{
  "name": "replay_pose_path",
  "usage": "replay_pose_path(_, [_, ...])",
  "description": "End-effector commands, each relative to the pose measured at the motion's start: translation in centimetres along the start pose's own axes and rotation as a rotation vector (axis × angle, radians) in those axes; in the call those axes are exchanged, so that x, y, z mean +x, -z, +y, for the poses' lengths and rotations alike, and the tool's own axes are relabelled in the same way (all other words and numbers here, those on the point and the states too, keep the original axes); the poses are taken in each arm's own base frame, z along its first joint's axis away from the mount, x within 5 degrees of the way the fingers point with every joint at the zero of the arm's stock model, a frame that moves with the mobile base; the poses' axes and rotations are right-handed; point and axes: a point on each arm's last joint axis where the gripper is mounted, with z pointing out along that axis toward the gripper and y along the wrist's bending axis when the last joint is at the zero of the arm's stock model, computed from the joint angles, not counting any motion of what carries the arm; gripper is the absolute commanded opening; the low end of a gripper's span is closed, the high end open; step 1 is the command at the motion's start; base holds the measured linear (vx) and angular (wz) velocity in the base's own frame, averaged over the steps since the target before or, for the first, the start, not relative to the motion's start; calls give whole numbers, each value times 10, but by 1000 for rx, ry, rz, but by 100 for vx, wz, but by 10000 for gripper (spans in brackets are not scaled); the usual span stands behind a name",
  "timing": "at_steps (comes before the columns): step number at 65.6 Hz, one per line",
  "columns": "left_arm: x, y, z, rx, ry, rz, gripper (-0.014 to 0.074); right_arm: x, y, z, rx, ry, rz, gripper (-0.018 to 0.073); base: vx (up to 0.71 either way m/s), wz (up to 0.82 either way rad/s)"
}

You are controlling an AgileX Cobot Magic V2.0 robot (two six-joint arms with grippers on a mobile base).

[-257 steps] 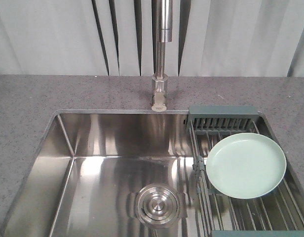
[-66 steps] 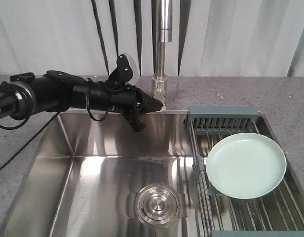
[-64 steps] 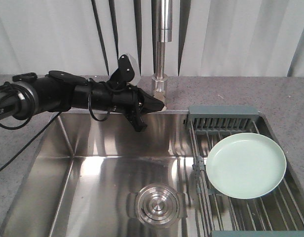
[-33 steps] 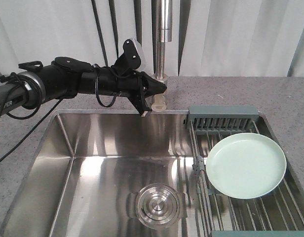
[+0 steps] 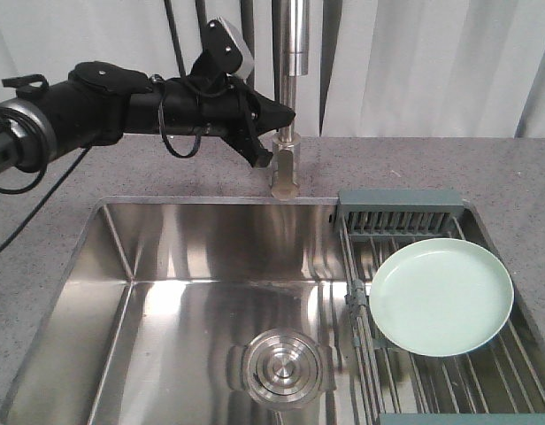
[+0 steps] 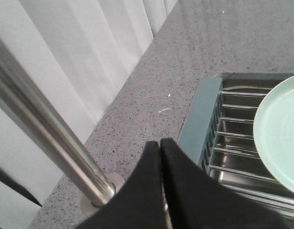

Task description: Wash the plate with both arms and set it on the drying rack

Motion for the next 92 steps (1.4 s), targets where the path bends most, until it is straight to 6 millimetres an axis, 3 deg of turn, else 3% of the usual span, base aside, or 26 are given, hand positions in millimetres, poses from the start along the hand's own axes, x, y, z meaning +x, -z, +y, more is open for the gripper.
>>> replay_pose_path(1, [-50,35,-3,-62,41,-52,-7,-10,4,-1,11,6,-70,329,0,0])
replay_pose_path(16, [-64,75,1,-277,332,97,-7,-10,4,-1,11,6,-69,329,0,0])
replay_pose_path(31, [-54,115,-4,-496,439,291,-7,-10,4,-1,10,6,-69,329,0,0])
replay_pose_path(45, [-29,144,-38,-548,479,269,-7,-10,4,-1,10,6,-69,329,0,0])
replay_pose_path(76, [24,234,-101,-718,578,306,-7,-10,4,-1,10,6,-69,329,0,0])
replay_pose_path(92, [43,263,-130,-788,591,380,-7,-10,4,-1,10,6,-69,329,0,0])
